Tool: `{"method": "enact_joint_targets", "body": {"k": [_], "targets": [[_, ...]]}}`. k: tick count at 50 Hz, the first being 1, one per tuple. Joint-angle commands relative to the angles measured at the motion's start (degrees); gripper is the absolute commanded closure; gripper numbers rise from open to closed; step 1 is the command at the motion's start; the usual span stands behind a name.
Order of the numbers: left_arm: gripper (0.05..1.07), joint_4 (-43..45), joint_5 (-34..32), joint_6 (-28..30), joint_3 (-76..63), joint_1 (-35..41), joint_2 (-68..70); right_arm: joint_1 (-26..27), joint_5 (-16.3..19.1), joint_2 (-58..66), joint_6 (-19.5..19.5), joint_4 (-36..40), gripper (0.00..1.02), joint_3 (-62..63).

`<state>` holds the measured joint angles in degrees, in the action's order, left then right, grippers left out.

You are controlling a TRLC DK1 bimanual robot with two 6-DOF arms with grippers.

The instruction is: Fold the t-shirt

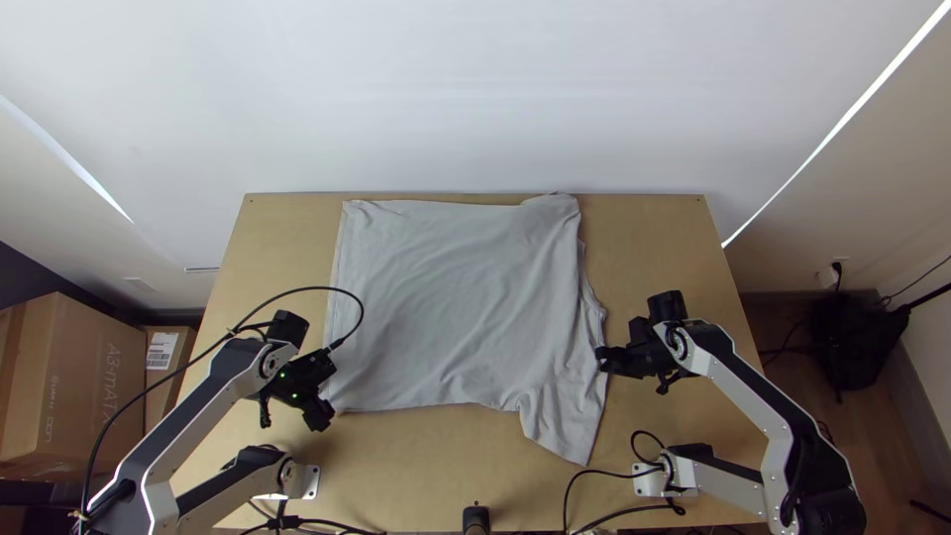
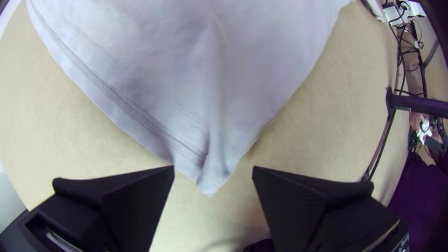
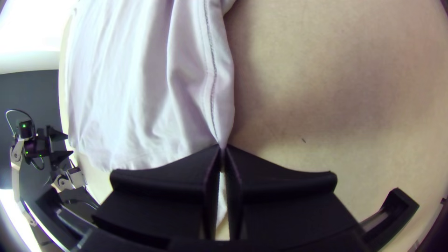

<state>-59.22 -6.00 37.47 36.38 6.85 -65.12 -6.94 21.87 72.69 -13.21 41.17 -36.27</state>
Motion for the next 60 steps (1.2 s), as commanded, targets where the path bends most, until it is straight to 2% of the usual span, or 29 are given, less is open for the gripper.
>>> {"method": "enact_joint_targets", "body": {"k": [1, 5, 6, 20, 29, 31, 35, 42, 50, 53, 60], "targets": [[0.62, 2.18, -0.59, -1.97, -1.84, 0.53, -1.67, 0.61, -0.25, -2.28, -0.06, 0.14, 1.0, 1.47], [1.03, 2.62, -1.47, -2.84, -1.66, 0.27, -2.55, 1.23, -0.25, -3.25, -0.06, 0.32, 1.0, 1.29], [1.05, 2.88, -2.0, -2.93, -1.58, -0.08, -2.64, 1.31, -0.25, -3.52, -0.06, 0.49, 1.0, 1.03], [1.04, 3.76, -4.46, -4.16, 4.31, -9.49, 1.31, 5.8, 0.46, -7.82, -0.06, 3.22, 1.0, -3.37], [1.05, 8.07, -4.37, -8.73, 8.97, -12.21, 5.01, 8.17, 1.07, -10.02, -1.55, 4.01, 1.0, -8.03], [1.05, 11.41, -4.28, -11.19, 9.85, -12.48, 6.06, 8.26, 1.16, -11.07, -1.55, 3.83, 1.0, -9.08], [1.05, 12.73, -4.28, -14.01, 13.01, -12.74, 7.38, 8.79, 1.51, -13.62, -3.31, 0.32, 1.0, -10.66], [1.05, 16.68, -2.7, -19.98, 19.69, -13.27, 6.94, 8.61, 3.53, -16.44, -3.22, -6.8, 1.0, -14.44], [1.05, 21.69, 0.46, -24.91, 27.52, -14.76, 5.01, 9.05, 3.44, -14.77, -3.22, -14.54, 1.0, -20.33], [1.05, 22.66, 1.25, -25.96, 30.68, -15.29, 3.69, 9.58, 2.3, -12.83, -3.31, -16.65, 1.0, -23.49], [1.05, 24.94, 2.48, -29.83, 40.08, -16.61, -1.32, 9.58, -3.15, -7.65, -2.78, -20.78, 1.0, -32.46]]}}
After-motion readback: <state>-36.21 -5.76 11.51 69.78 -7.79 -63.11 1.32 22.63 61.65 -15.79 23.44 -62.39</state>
